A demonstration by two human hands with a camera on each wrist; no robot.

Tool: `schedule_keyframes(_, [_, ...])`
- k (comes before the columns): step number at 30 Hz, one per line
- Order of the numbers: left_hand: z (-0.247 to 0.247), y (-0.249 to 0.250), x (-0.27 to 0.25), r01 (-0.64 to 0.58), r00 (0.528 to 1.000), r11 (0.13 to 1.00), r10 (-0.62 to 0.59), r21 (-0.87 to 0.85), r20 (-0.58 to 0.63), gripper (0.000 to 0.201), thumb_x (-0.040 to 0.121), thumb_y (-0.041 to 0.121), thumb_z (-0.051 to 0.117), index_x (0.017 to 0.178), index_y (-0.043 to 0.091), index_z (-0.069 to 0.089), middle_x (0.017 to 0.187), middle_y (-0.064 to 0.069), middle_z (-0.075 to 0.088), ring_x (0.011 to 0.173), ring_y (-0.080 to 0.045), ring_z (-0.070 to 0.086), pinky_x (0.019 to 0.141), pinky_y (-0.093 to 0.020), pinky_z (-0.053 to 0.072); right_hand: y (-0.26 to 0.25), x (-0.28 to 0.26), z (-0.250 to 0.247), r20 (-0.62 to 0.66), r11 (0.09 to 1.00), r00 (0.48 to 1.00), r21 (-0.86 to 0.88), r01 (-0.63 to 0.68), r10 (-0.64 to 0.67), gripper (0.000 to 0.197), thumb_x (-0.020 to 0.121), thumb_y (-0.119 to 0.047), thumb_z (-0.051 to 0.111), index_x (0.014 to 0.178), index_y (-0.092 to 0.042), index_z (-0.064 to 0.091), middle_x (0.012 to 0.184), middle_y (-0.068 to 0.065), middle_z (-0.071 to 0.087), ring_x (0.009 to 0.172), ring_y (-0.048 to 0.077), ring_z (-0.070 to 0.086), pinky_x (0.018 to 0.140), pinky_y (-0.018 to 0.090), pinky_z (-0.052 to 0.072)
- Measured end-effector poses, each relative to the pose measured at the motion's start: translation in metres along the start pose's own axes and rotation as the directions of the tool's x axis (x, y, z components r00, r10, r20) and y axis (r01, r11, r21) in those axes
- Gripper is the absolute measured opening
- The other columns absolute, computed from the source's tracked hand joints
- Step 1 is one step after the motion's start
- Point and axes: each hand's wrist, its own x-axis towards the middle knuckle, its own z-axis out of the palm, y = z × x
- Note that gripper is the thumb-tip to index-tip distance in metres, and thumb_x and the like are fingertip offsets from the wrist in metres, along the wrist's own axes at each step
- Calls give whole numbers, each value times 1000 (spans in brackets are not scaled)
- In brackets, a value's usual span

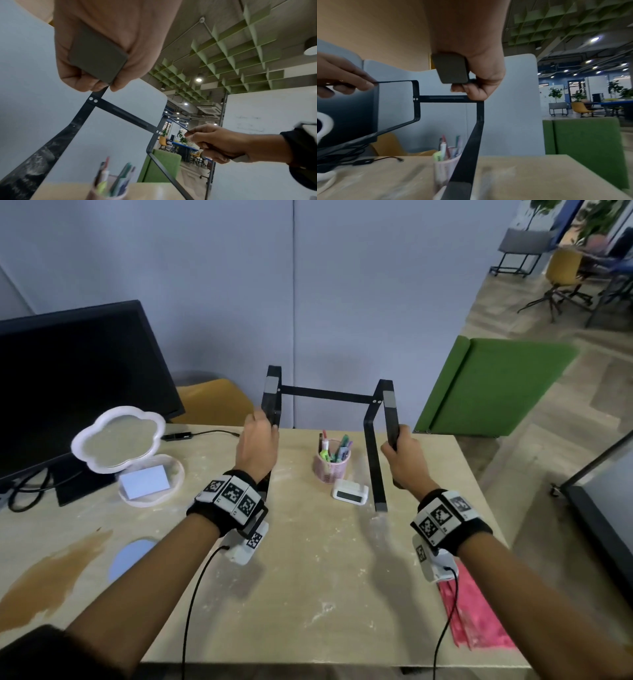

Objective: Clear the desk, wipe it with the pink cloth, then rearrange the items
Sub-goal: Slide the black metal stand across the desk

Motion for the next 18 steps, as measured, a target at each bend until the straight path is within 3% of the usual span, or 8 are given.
schedule_keyframes(2, [10,25,2,-16,1000,1000,16,-23,10,40,98,12,41,134,-3,34,121,-22,50,108,-35,52,88,-41,45,15,8,-21,-8,1000,1000,-6,-3,3,18,91,-9,48,106,0,43,73,4,50,67,27,50,54,32,36])
schedule_keyframes(5, [33,62,5,-47,998,995,50,-84,35,33,97,9,41,128,-3,37,118,-21,51,104,-33,54,83,-37,45,44,18,-55,-37,999,999,-41,-28,26,18,91,-10,48,106,-1,44,72,3,48,70,28,51,61,34,40])
schedule_keyframes(8, [58,97,5,-64,995,991,73,-117,69,37,97,7,39,132,-4,32,115,-21,51,98,-34,55,77,-36,45,76,25,-83,-70,993,996,-97,-65,59,20,90,-14,49,106,-3,44,81,10,53,76,31,53,67,38,44])
schedule_keyframes(11, [81,131,1,-81,990,987,96,-141,106,42,97,6,37,136,-4,28,113,-21,49,95,-35,57,72,-36,45,109,30,-108,-77,987,992,-119,-110,102,23,91,-13,49,108,1,44,88,14,53,77,30,51,67,35,40])
schedule_keyframes(18, [145,181,-5,-107,951,981,149,-163,269,52,98,10,35,145,-4,14,125,-25,42,101,-39,55,84,-45,50,181,38,-154,-84,965,981,-184,-189,176,30,91,-14,53,114,3,44,89,16,53,82,31,52,68,34,37])
